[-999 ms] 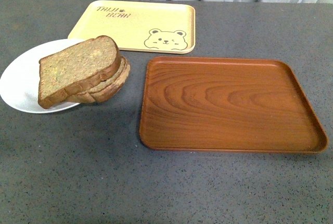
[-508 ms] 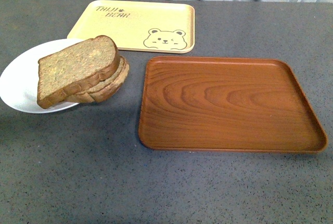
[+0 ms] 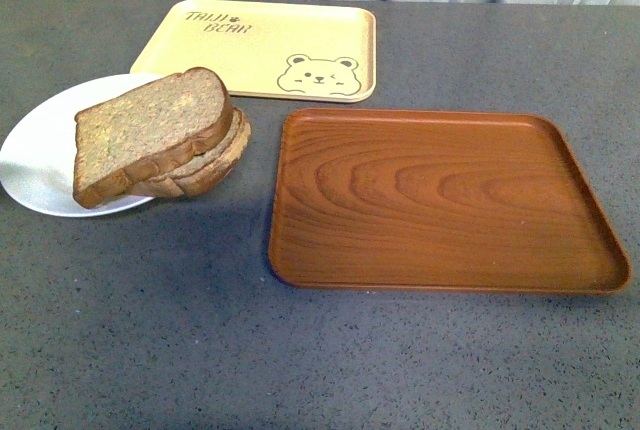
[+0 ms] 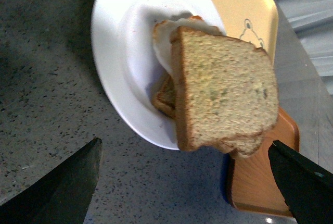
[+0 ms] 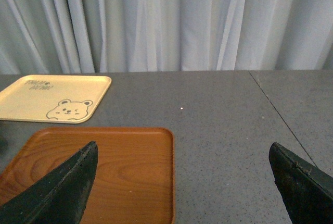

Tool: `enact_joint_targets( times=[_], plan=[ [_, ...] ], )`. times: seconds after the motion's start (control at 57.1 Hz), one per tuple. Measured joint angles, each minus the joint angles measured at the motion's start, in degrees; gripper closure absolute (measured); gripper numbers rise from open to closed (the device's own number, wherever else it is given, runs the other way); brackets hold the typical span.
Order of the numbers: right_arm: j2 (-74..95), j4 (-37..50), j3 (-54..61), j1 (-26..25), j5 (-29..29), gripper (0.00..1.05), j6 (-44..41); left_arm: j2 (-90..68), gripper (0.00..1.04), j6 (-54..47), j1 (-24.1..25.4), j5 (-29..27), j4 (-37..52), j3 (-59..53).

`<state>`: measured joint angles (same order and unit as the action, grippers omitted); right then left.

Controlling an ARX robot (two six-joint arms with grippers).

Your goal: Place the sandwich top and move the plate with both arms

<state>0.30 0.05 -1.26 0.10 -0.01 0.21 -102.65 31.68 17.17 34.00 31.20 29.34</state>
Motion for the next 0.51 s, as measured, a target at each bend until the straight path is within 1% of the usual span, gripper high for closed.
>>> enact_joint_targets(
  times=[0.123, 0.21, 0.508],
  plan=[
    [0.00, 0.00, 0.00, 0.00, 0.00, 0.09, 0.02, -6.16, 0.09, 3.91, -2.25, -1.68, 3.23, 3.50],
    [0.00, 0.00, 0.00, 0.00, 0.00, 0.09, 0.00, -8.68, 0.09, 5.77, -3.28, -2.67, 3.96, 5.53],
    [0.00, 0.00, 0.00, 0.00, 0.00, 0.09, 0.00, -14.16, 0.09, 11.91, -5.18, -4.09, 5.16, 10.84]
  ],
)
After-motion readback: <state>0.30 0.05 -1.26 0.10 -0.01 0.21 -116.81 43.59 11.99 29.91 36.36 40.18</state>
